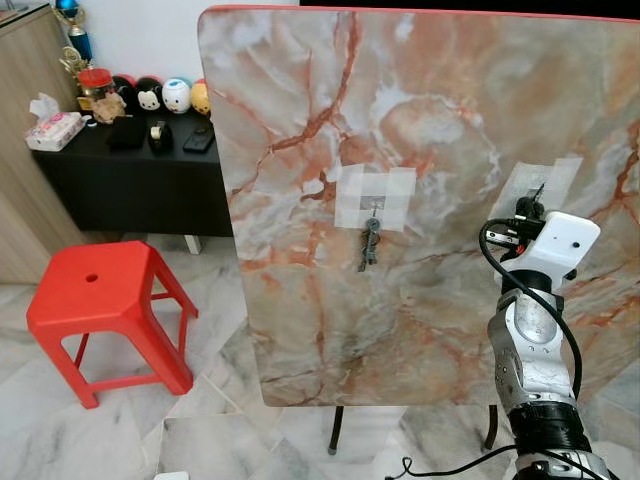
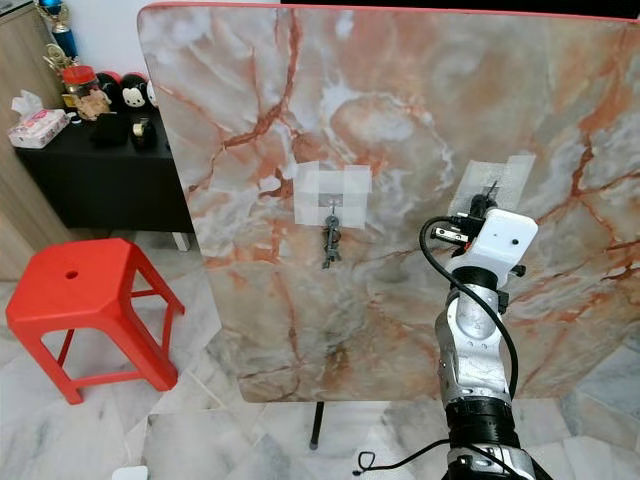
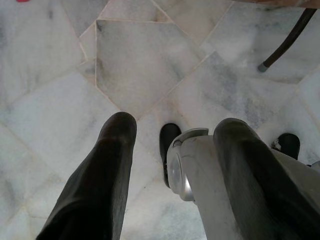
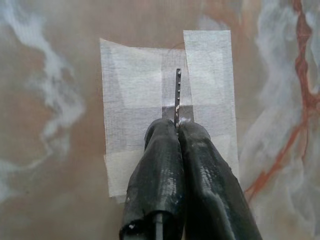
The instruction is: Hang keys on a hook
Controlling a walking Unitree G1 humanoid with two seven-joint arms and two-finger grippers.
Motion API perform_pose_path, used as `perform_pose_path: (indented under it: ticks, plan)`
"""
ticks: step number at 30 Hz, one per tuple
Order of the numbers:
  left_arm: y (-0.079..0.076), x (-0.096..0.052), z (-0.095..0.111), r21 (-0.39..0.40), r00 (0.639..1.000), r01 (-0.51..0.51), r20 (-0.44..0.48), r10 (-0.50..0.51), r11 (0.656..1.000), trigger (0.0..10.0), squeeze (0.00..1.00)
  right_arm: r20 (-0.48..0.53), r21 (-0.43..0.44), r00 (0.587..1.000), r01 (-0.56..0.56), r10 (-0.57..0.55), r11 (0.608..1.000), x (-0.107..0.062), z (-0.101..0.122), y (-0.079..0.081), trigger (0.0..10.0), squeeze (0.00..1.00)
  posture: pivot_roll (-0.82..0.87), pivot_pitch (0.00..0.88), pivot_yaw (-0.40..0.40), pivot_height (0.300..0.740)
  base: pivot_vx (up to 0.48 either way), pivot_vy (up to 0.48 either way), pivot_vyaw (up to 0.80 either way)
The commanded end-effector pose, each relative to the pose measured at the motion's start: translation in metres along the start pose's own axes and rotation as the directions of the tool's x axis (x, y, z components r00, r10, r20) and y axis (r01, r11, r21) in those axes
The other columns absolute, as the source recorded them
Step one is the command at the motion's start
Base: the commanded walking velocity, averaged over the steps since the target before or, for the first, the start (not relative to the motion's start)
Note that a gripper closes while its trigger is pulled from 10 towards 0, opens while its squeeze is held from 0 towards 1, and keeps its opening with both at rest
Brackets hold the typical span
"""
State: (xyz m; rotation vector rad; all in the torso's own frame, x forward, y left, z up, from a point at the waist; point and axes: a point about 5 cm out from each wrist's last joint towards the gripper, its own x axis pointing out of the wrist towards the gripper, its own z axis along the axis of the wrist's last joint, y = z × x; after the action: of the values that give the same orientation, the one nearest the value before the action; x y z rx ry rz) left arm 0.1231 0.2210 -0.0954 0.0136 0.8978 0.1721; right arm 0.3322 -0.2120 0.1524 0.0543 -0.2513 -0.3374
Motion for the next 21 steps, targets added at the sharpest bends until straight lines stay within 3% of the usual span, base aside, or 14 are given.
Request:
perform_pose_path:
  ticks: [1, 14, 21]
  plan:
    - [0.003, -0.001, -0.004, 0.011, 1.000, 0.000, -0.024, 0.001, 1.000, 10.0, 0.00, 0.037, 0.001, 0.999, 0.007, -0.007, 1.000, 0.005, 0.007, 0.000, 10.0, 0.00, 0.01, 0.000, -0.055, 0.740, 0.000, 0.000, 0.00]
    - [0.003, -0.001, -0.006, 0.014, 0.999, -0.003, -0.044, 0.003, 1.000, 10.0, 0.00, 0.035, 0.015, 0.999, 0.005, -0.006, 1.000, -0.003, 0.003, 0.003, 10.0, 0.00, 0.01, 0.000, -0.051, 0.740, 0.000, 0.000, 0.00]
    - [0.003, -0.001, -0.006, 0.014, 0.999, 0.001, -0.049, 0.000, 1.000, 10.0, 0.00, 0.011, 0.036, 0.996, 0.085, -0.085, 0.996, -0.022, -0.001, -0.002, 10.0, 0.00, 0.00, 0.000, -0.048, 0.740, 0.000, 0.000, 0.00]
